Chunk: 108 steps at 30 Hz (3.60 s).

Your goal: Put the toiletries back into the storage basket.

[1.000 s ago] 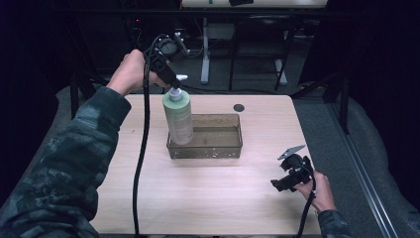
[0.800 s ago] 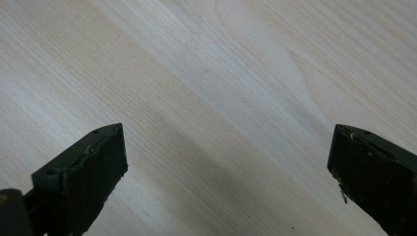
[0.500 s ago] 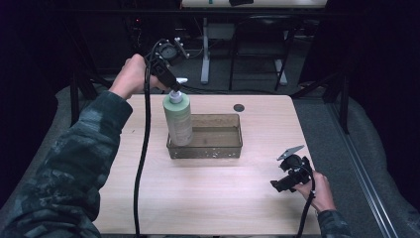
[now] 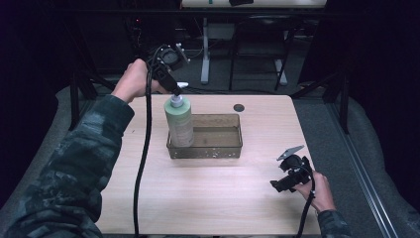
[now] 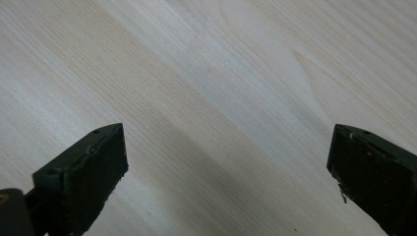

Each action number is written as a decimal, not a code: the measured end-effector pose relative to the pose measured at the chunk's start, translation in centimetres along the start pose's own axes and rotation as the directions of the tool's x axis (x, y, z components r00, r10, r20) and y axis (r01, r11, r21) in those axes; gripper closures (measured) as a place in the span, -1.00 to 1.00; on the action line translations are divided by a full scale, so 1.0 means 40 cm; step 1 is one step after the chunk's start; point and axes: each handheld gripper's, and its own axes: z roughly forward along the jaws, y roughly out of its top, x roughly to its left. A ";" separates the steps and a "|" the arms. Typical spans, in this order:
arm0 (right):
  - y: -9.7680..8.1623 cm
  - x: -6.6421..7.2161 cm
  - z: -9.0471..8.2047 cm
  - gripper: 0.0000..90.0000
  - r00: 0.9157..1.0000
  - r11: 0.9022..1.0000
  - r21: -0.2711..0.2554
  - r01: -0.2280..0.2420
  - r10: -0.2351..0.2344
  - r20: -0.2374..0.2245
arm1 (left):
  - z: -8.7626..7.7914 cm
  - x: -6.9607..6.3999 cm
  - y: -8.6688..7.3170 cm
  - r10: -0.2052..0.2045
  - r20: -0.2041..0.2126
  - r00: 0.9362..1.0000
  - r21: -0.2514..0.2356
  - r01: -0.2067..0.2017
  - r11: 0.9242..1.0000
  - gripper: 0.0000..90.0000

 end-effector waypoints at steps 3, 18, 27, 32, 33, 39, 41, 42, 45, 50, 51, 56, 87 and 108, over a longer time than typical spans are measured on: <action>0.000 0.000 0.000 -0.98 1.000 1.000 0.000 0.000 0.000 0.000 | 0.006 -0.001 -0.003 0.002 0.007 1.000 0.001 -0.002 1.000 0.40; 0.000 -0.002 0.002 -0.97 1.000 1.000 0.004 0.014 -0.014 0.007 | 0.041 0.000 -0.035 -0.012 0.030 0.999 0.001 0.012 1.000 0.40; 0.000 -0.001 0.003 -0.97 1.000 1.000 0.006 0.016 -0.016 0.008 | 0.055 0.002 -0.048 -0.013 0.039 0.999 0.017 0.013 1.000 0.40; 0.000 0.000 0.003 -0.97 1.000 1.000 0.006 0.012 -0.012 0.004 | 0.062 0.004 -0.054 -0.020 0.048 0.999 0.022 0.019 1.000 0.40; 0.000 0.000 0.003 -0.97 1.000 1.000 0.006 0.010 -0.010 0.004 | 0.065 0.004 -0.055 -0.022 0.048 0.999 0.019 0.021 1.000 0.40; -0.001 -0.001 0.003 -0.97 1.000 1.000 0.006 0.013 -0.013 0.008 | 0.074 0.006 -0.061 -0.026 0.055 0.998 0.029 0.025 0.999 0.40; -0.001 -0.001 0.003 -0.97 1.000 1.000 0.007 0.013 -0.013 0.008 | 0.074 0.007 -0.062 -0.029 0.057 0.998 0.030 0.027 0.999 0.40; 0.000 -0.002 0.003 -0.97 1.000 1.000 0.005 0.016 -0.016 0.007 | 0.074 0.007 -0.062 -0.030 0.056 0.998 0.029 0.029 0.999 0.40; -0.001 -0.002 0.003 -0.97 1.000 1.000 0.006 0.015 -0.015 0.008 | 0.076 0.008 -0.062 -0.031 0.057 0.998 0.029 0.029 0.999 0.40; -0.001 -0.002 0.002 -0.97 1.000 1.000 0.007 0.015 -0.015 0.009 | 0.083 0.007 -0.065 -0.030 0.059 0.998 0.039 0.027 0.999 0.40; -0.001 -0.002 0.002 -0.97 1.000 1.000 0.007 0.014 -0.014 0.008 | 0.084 0.008 -0.066 -0.029 0.059 0.998 0.042 0.026 0.999 0.40; -0.001 -0.002 0.002 -0.97 1.000 1.000 0.008 0.013 -0.013 0.008 | 0.090 0.009 -0.069 -0.032 0.064 0.997 0.045 0.029 0.999 0.40; 0.000 -0.001 0.001 -0.98 1.000 1.000 0.005 0.017 -0.017 0.010 | 0.096 -0.001 -0.104 -0.126 0.053 0.991 -0.043 0.128 0.991 -0.27; 0.002 0.003 0.001 -0.97 1.000 1.000 0.005 0.013 -0.013 0.005 | 0.071 -0.060 -0.228 -0.186 0.033 0.982 -0.174 0.189 0.966 -0.90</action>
